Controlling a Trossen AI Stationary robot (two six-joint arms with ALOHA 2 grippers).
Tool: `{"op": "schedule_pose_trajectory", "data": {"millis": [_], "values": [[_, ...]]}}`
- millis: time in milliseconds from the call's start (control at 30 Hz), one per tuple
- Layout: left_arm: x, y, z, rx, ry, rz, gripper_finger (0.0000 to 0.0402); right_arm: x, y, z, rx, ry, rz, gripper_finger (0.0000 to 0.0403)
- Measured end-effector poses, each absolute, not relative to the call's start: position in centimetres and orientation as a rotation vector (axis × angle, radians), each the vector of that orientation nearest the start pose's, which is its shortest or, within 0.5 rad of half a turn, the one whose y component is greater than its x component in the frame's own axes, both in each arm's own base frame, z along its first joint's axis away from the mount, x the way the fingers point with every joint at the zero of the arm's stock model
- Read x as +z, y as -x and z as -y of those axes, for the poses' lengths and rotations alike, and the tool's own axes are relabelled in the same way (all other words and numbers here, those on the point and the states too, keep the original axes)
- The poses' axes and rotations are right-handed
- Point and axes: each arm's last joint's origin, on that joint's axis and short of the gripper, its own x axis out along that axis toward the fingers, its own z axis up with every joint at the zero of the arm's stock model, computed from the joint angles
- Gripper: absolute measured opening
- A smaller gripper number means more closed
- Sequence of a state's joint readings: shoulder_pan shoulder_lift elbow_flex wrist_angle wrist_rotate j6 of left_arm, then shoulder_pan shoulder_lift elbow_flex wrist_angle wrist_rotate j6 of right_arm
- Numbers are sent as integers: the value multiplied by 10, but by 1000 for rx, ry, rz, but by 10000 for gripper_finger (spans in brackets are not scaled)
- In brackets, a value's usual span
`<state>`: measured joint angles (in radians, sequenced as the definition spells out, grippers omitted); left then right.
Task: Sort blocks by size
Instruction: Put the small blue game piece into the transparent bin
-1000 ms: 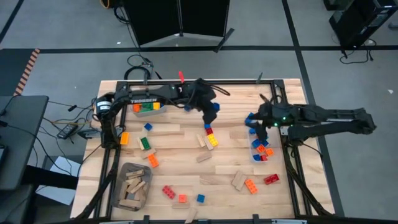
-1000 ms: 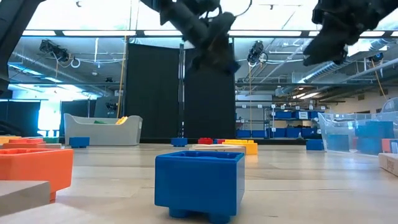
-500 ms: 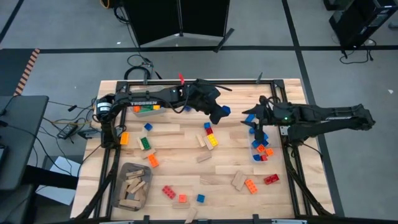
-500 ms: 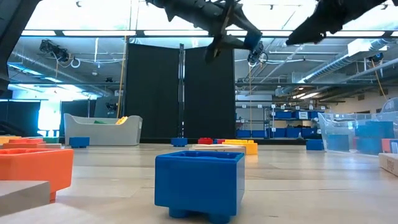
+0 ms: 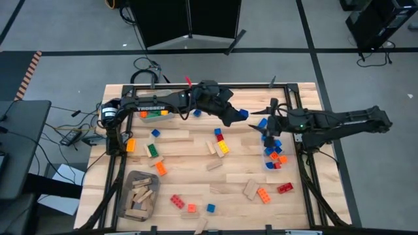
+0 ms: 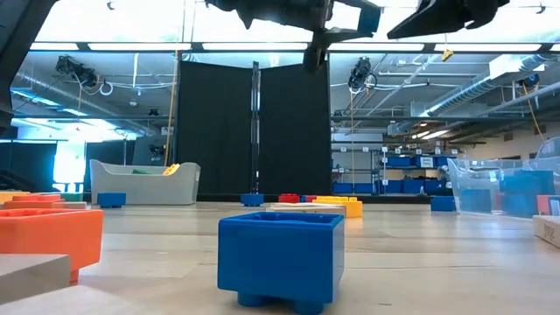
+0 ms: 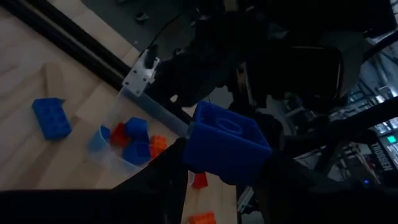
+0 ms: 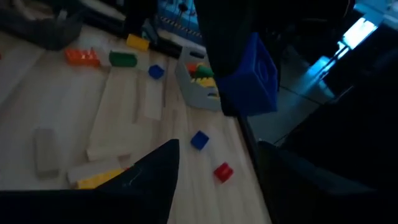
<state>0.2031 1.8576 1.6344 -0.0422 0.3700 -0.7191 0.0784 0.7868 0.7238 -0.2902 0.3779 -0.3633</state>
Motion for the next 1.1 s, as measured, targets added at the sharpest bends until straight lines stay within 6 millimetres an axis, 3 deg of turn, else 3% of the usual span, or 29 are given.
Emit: {"op": "schedule_pose_trajectory", "data": {"millis": [267,467,700,867,1100], "values": [[336,-431,-78,-65,811,-306,165,306,-173,0,-416,485,-385,275],[336,-431,-80,-55,859,-304,165,303,-180,-3,-315,601,-410,311],[337,-431,-83,-47,888,-298,165,305,-194,-4,-330,597,-341,337],[338,-431,-84,-51,886,-285,165,311,-195,-4,-347,580,-281,341],[342,-431,-83,-111,882,-267,165,312,-197,-2,-363,575,-276,311]]}}
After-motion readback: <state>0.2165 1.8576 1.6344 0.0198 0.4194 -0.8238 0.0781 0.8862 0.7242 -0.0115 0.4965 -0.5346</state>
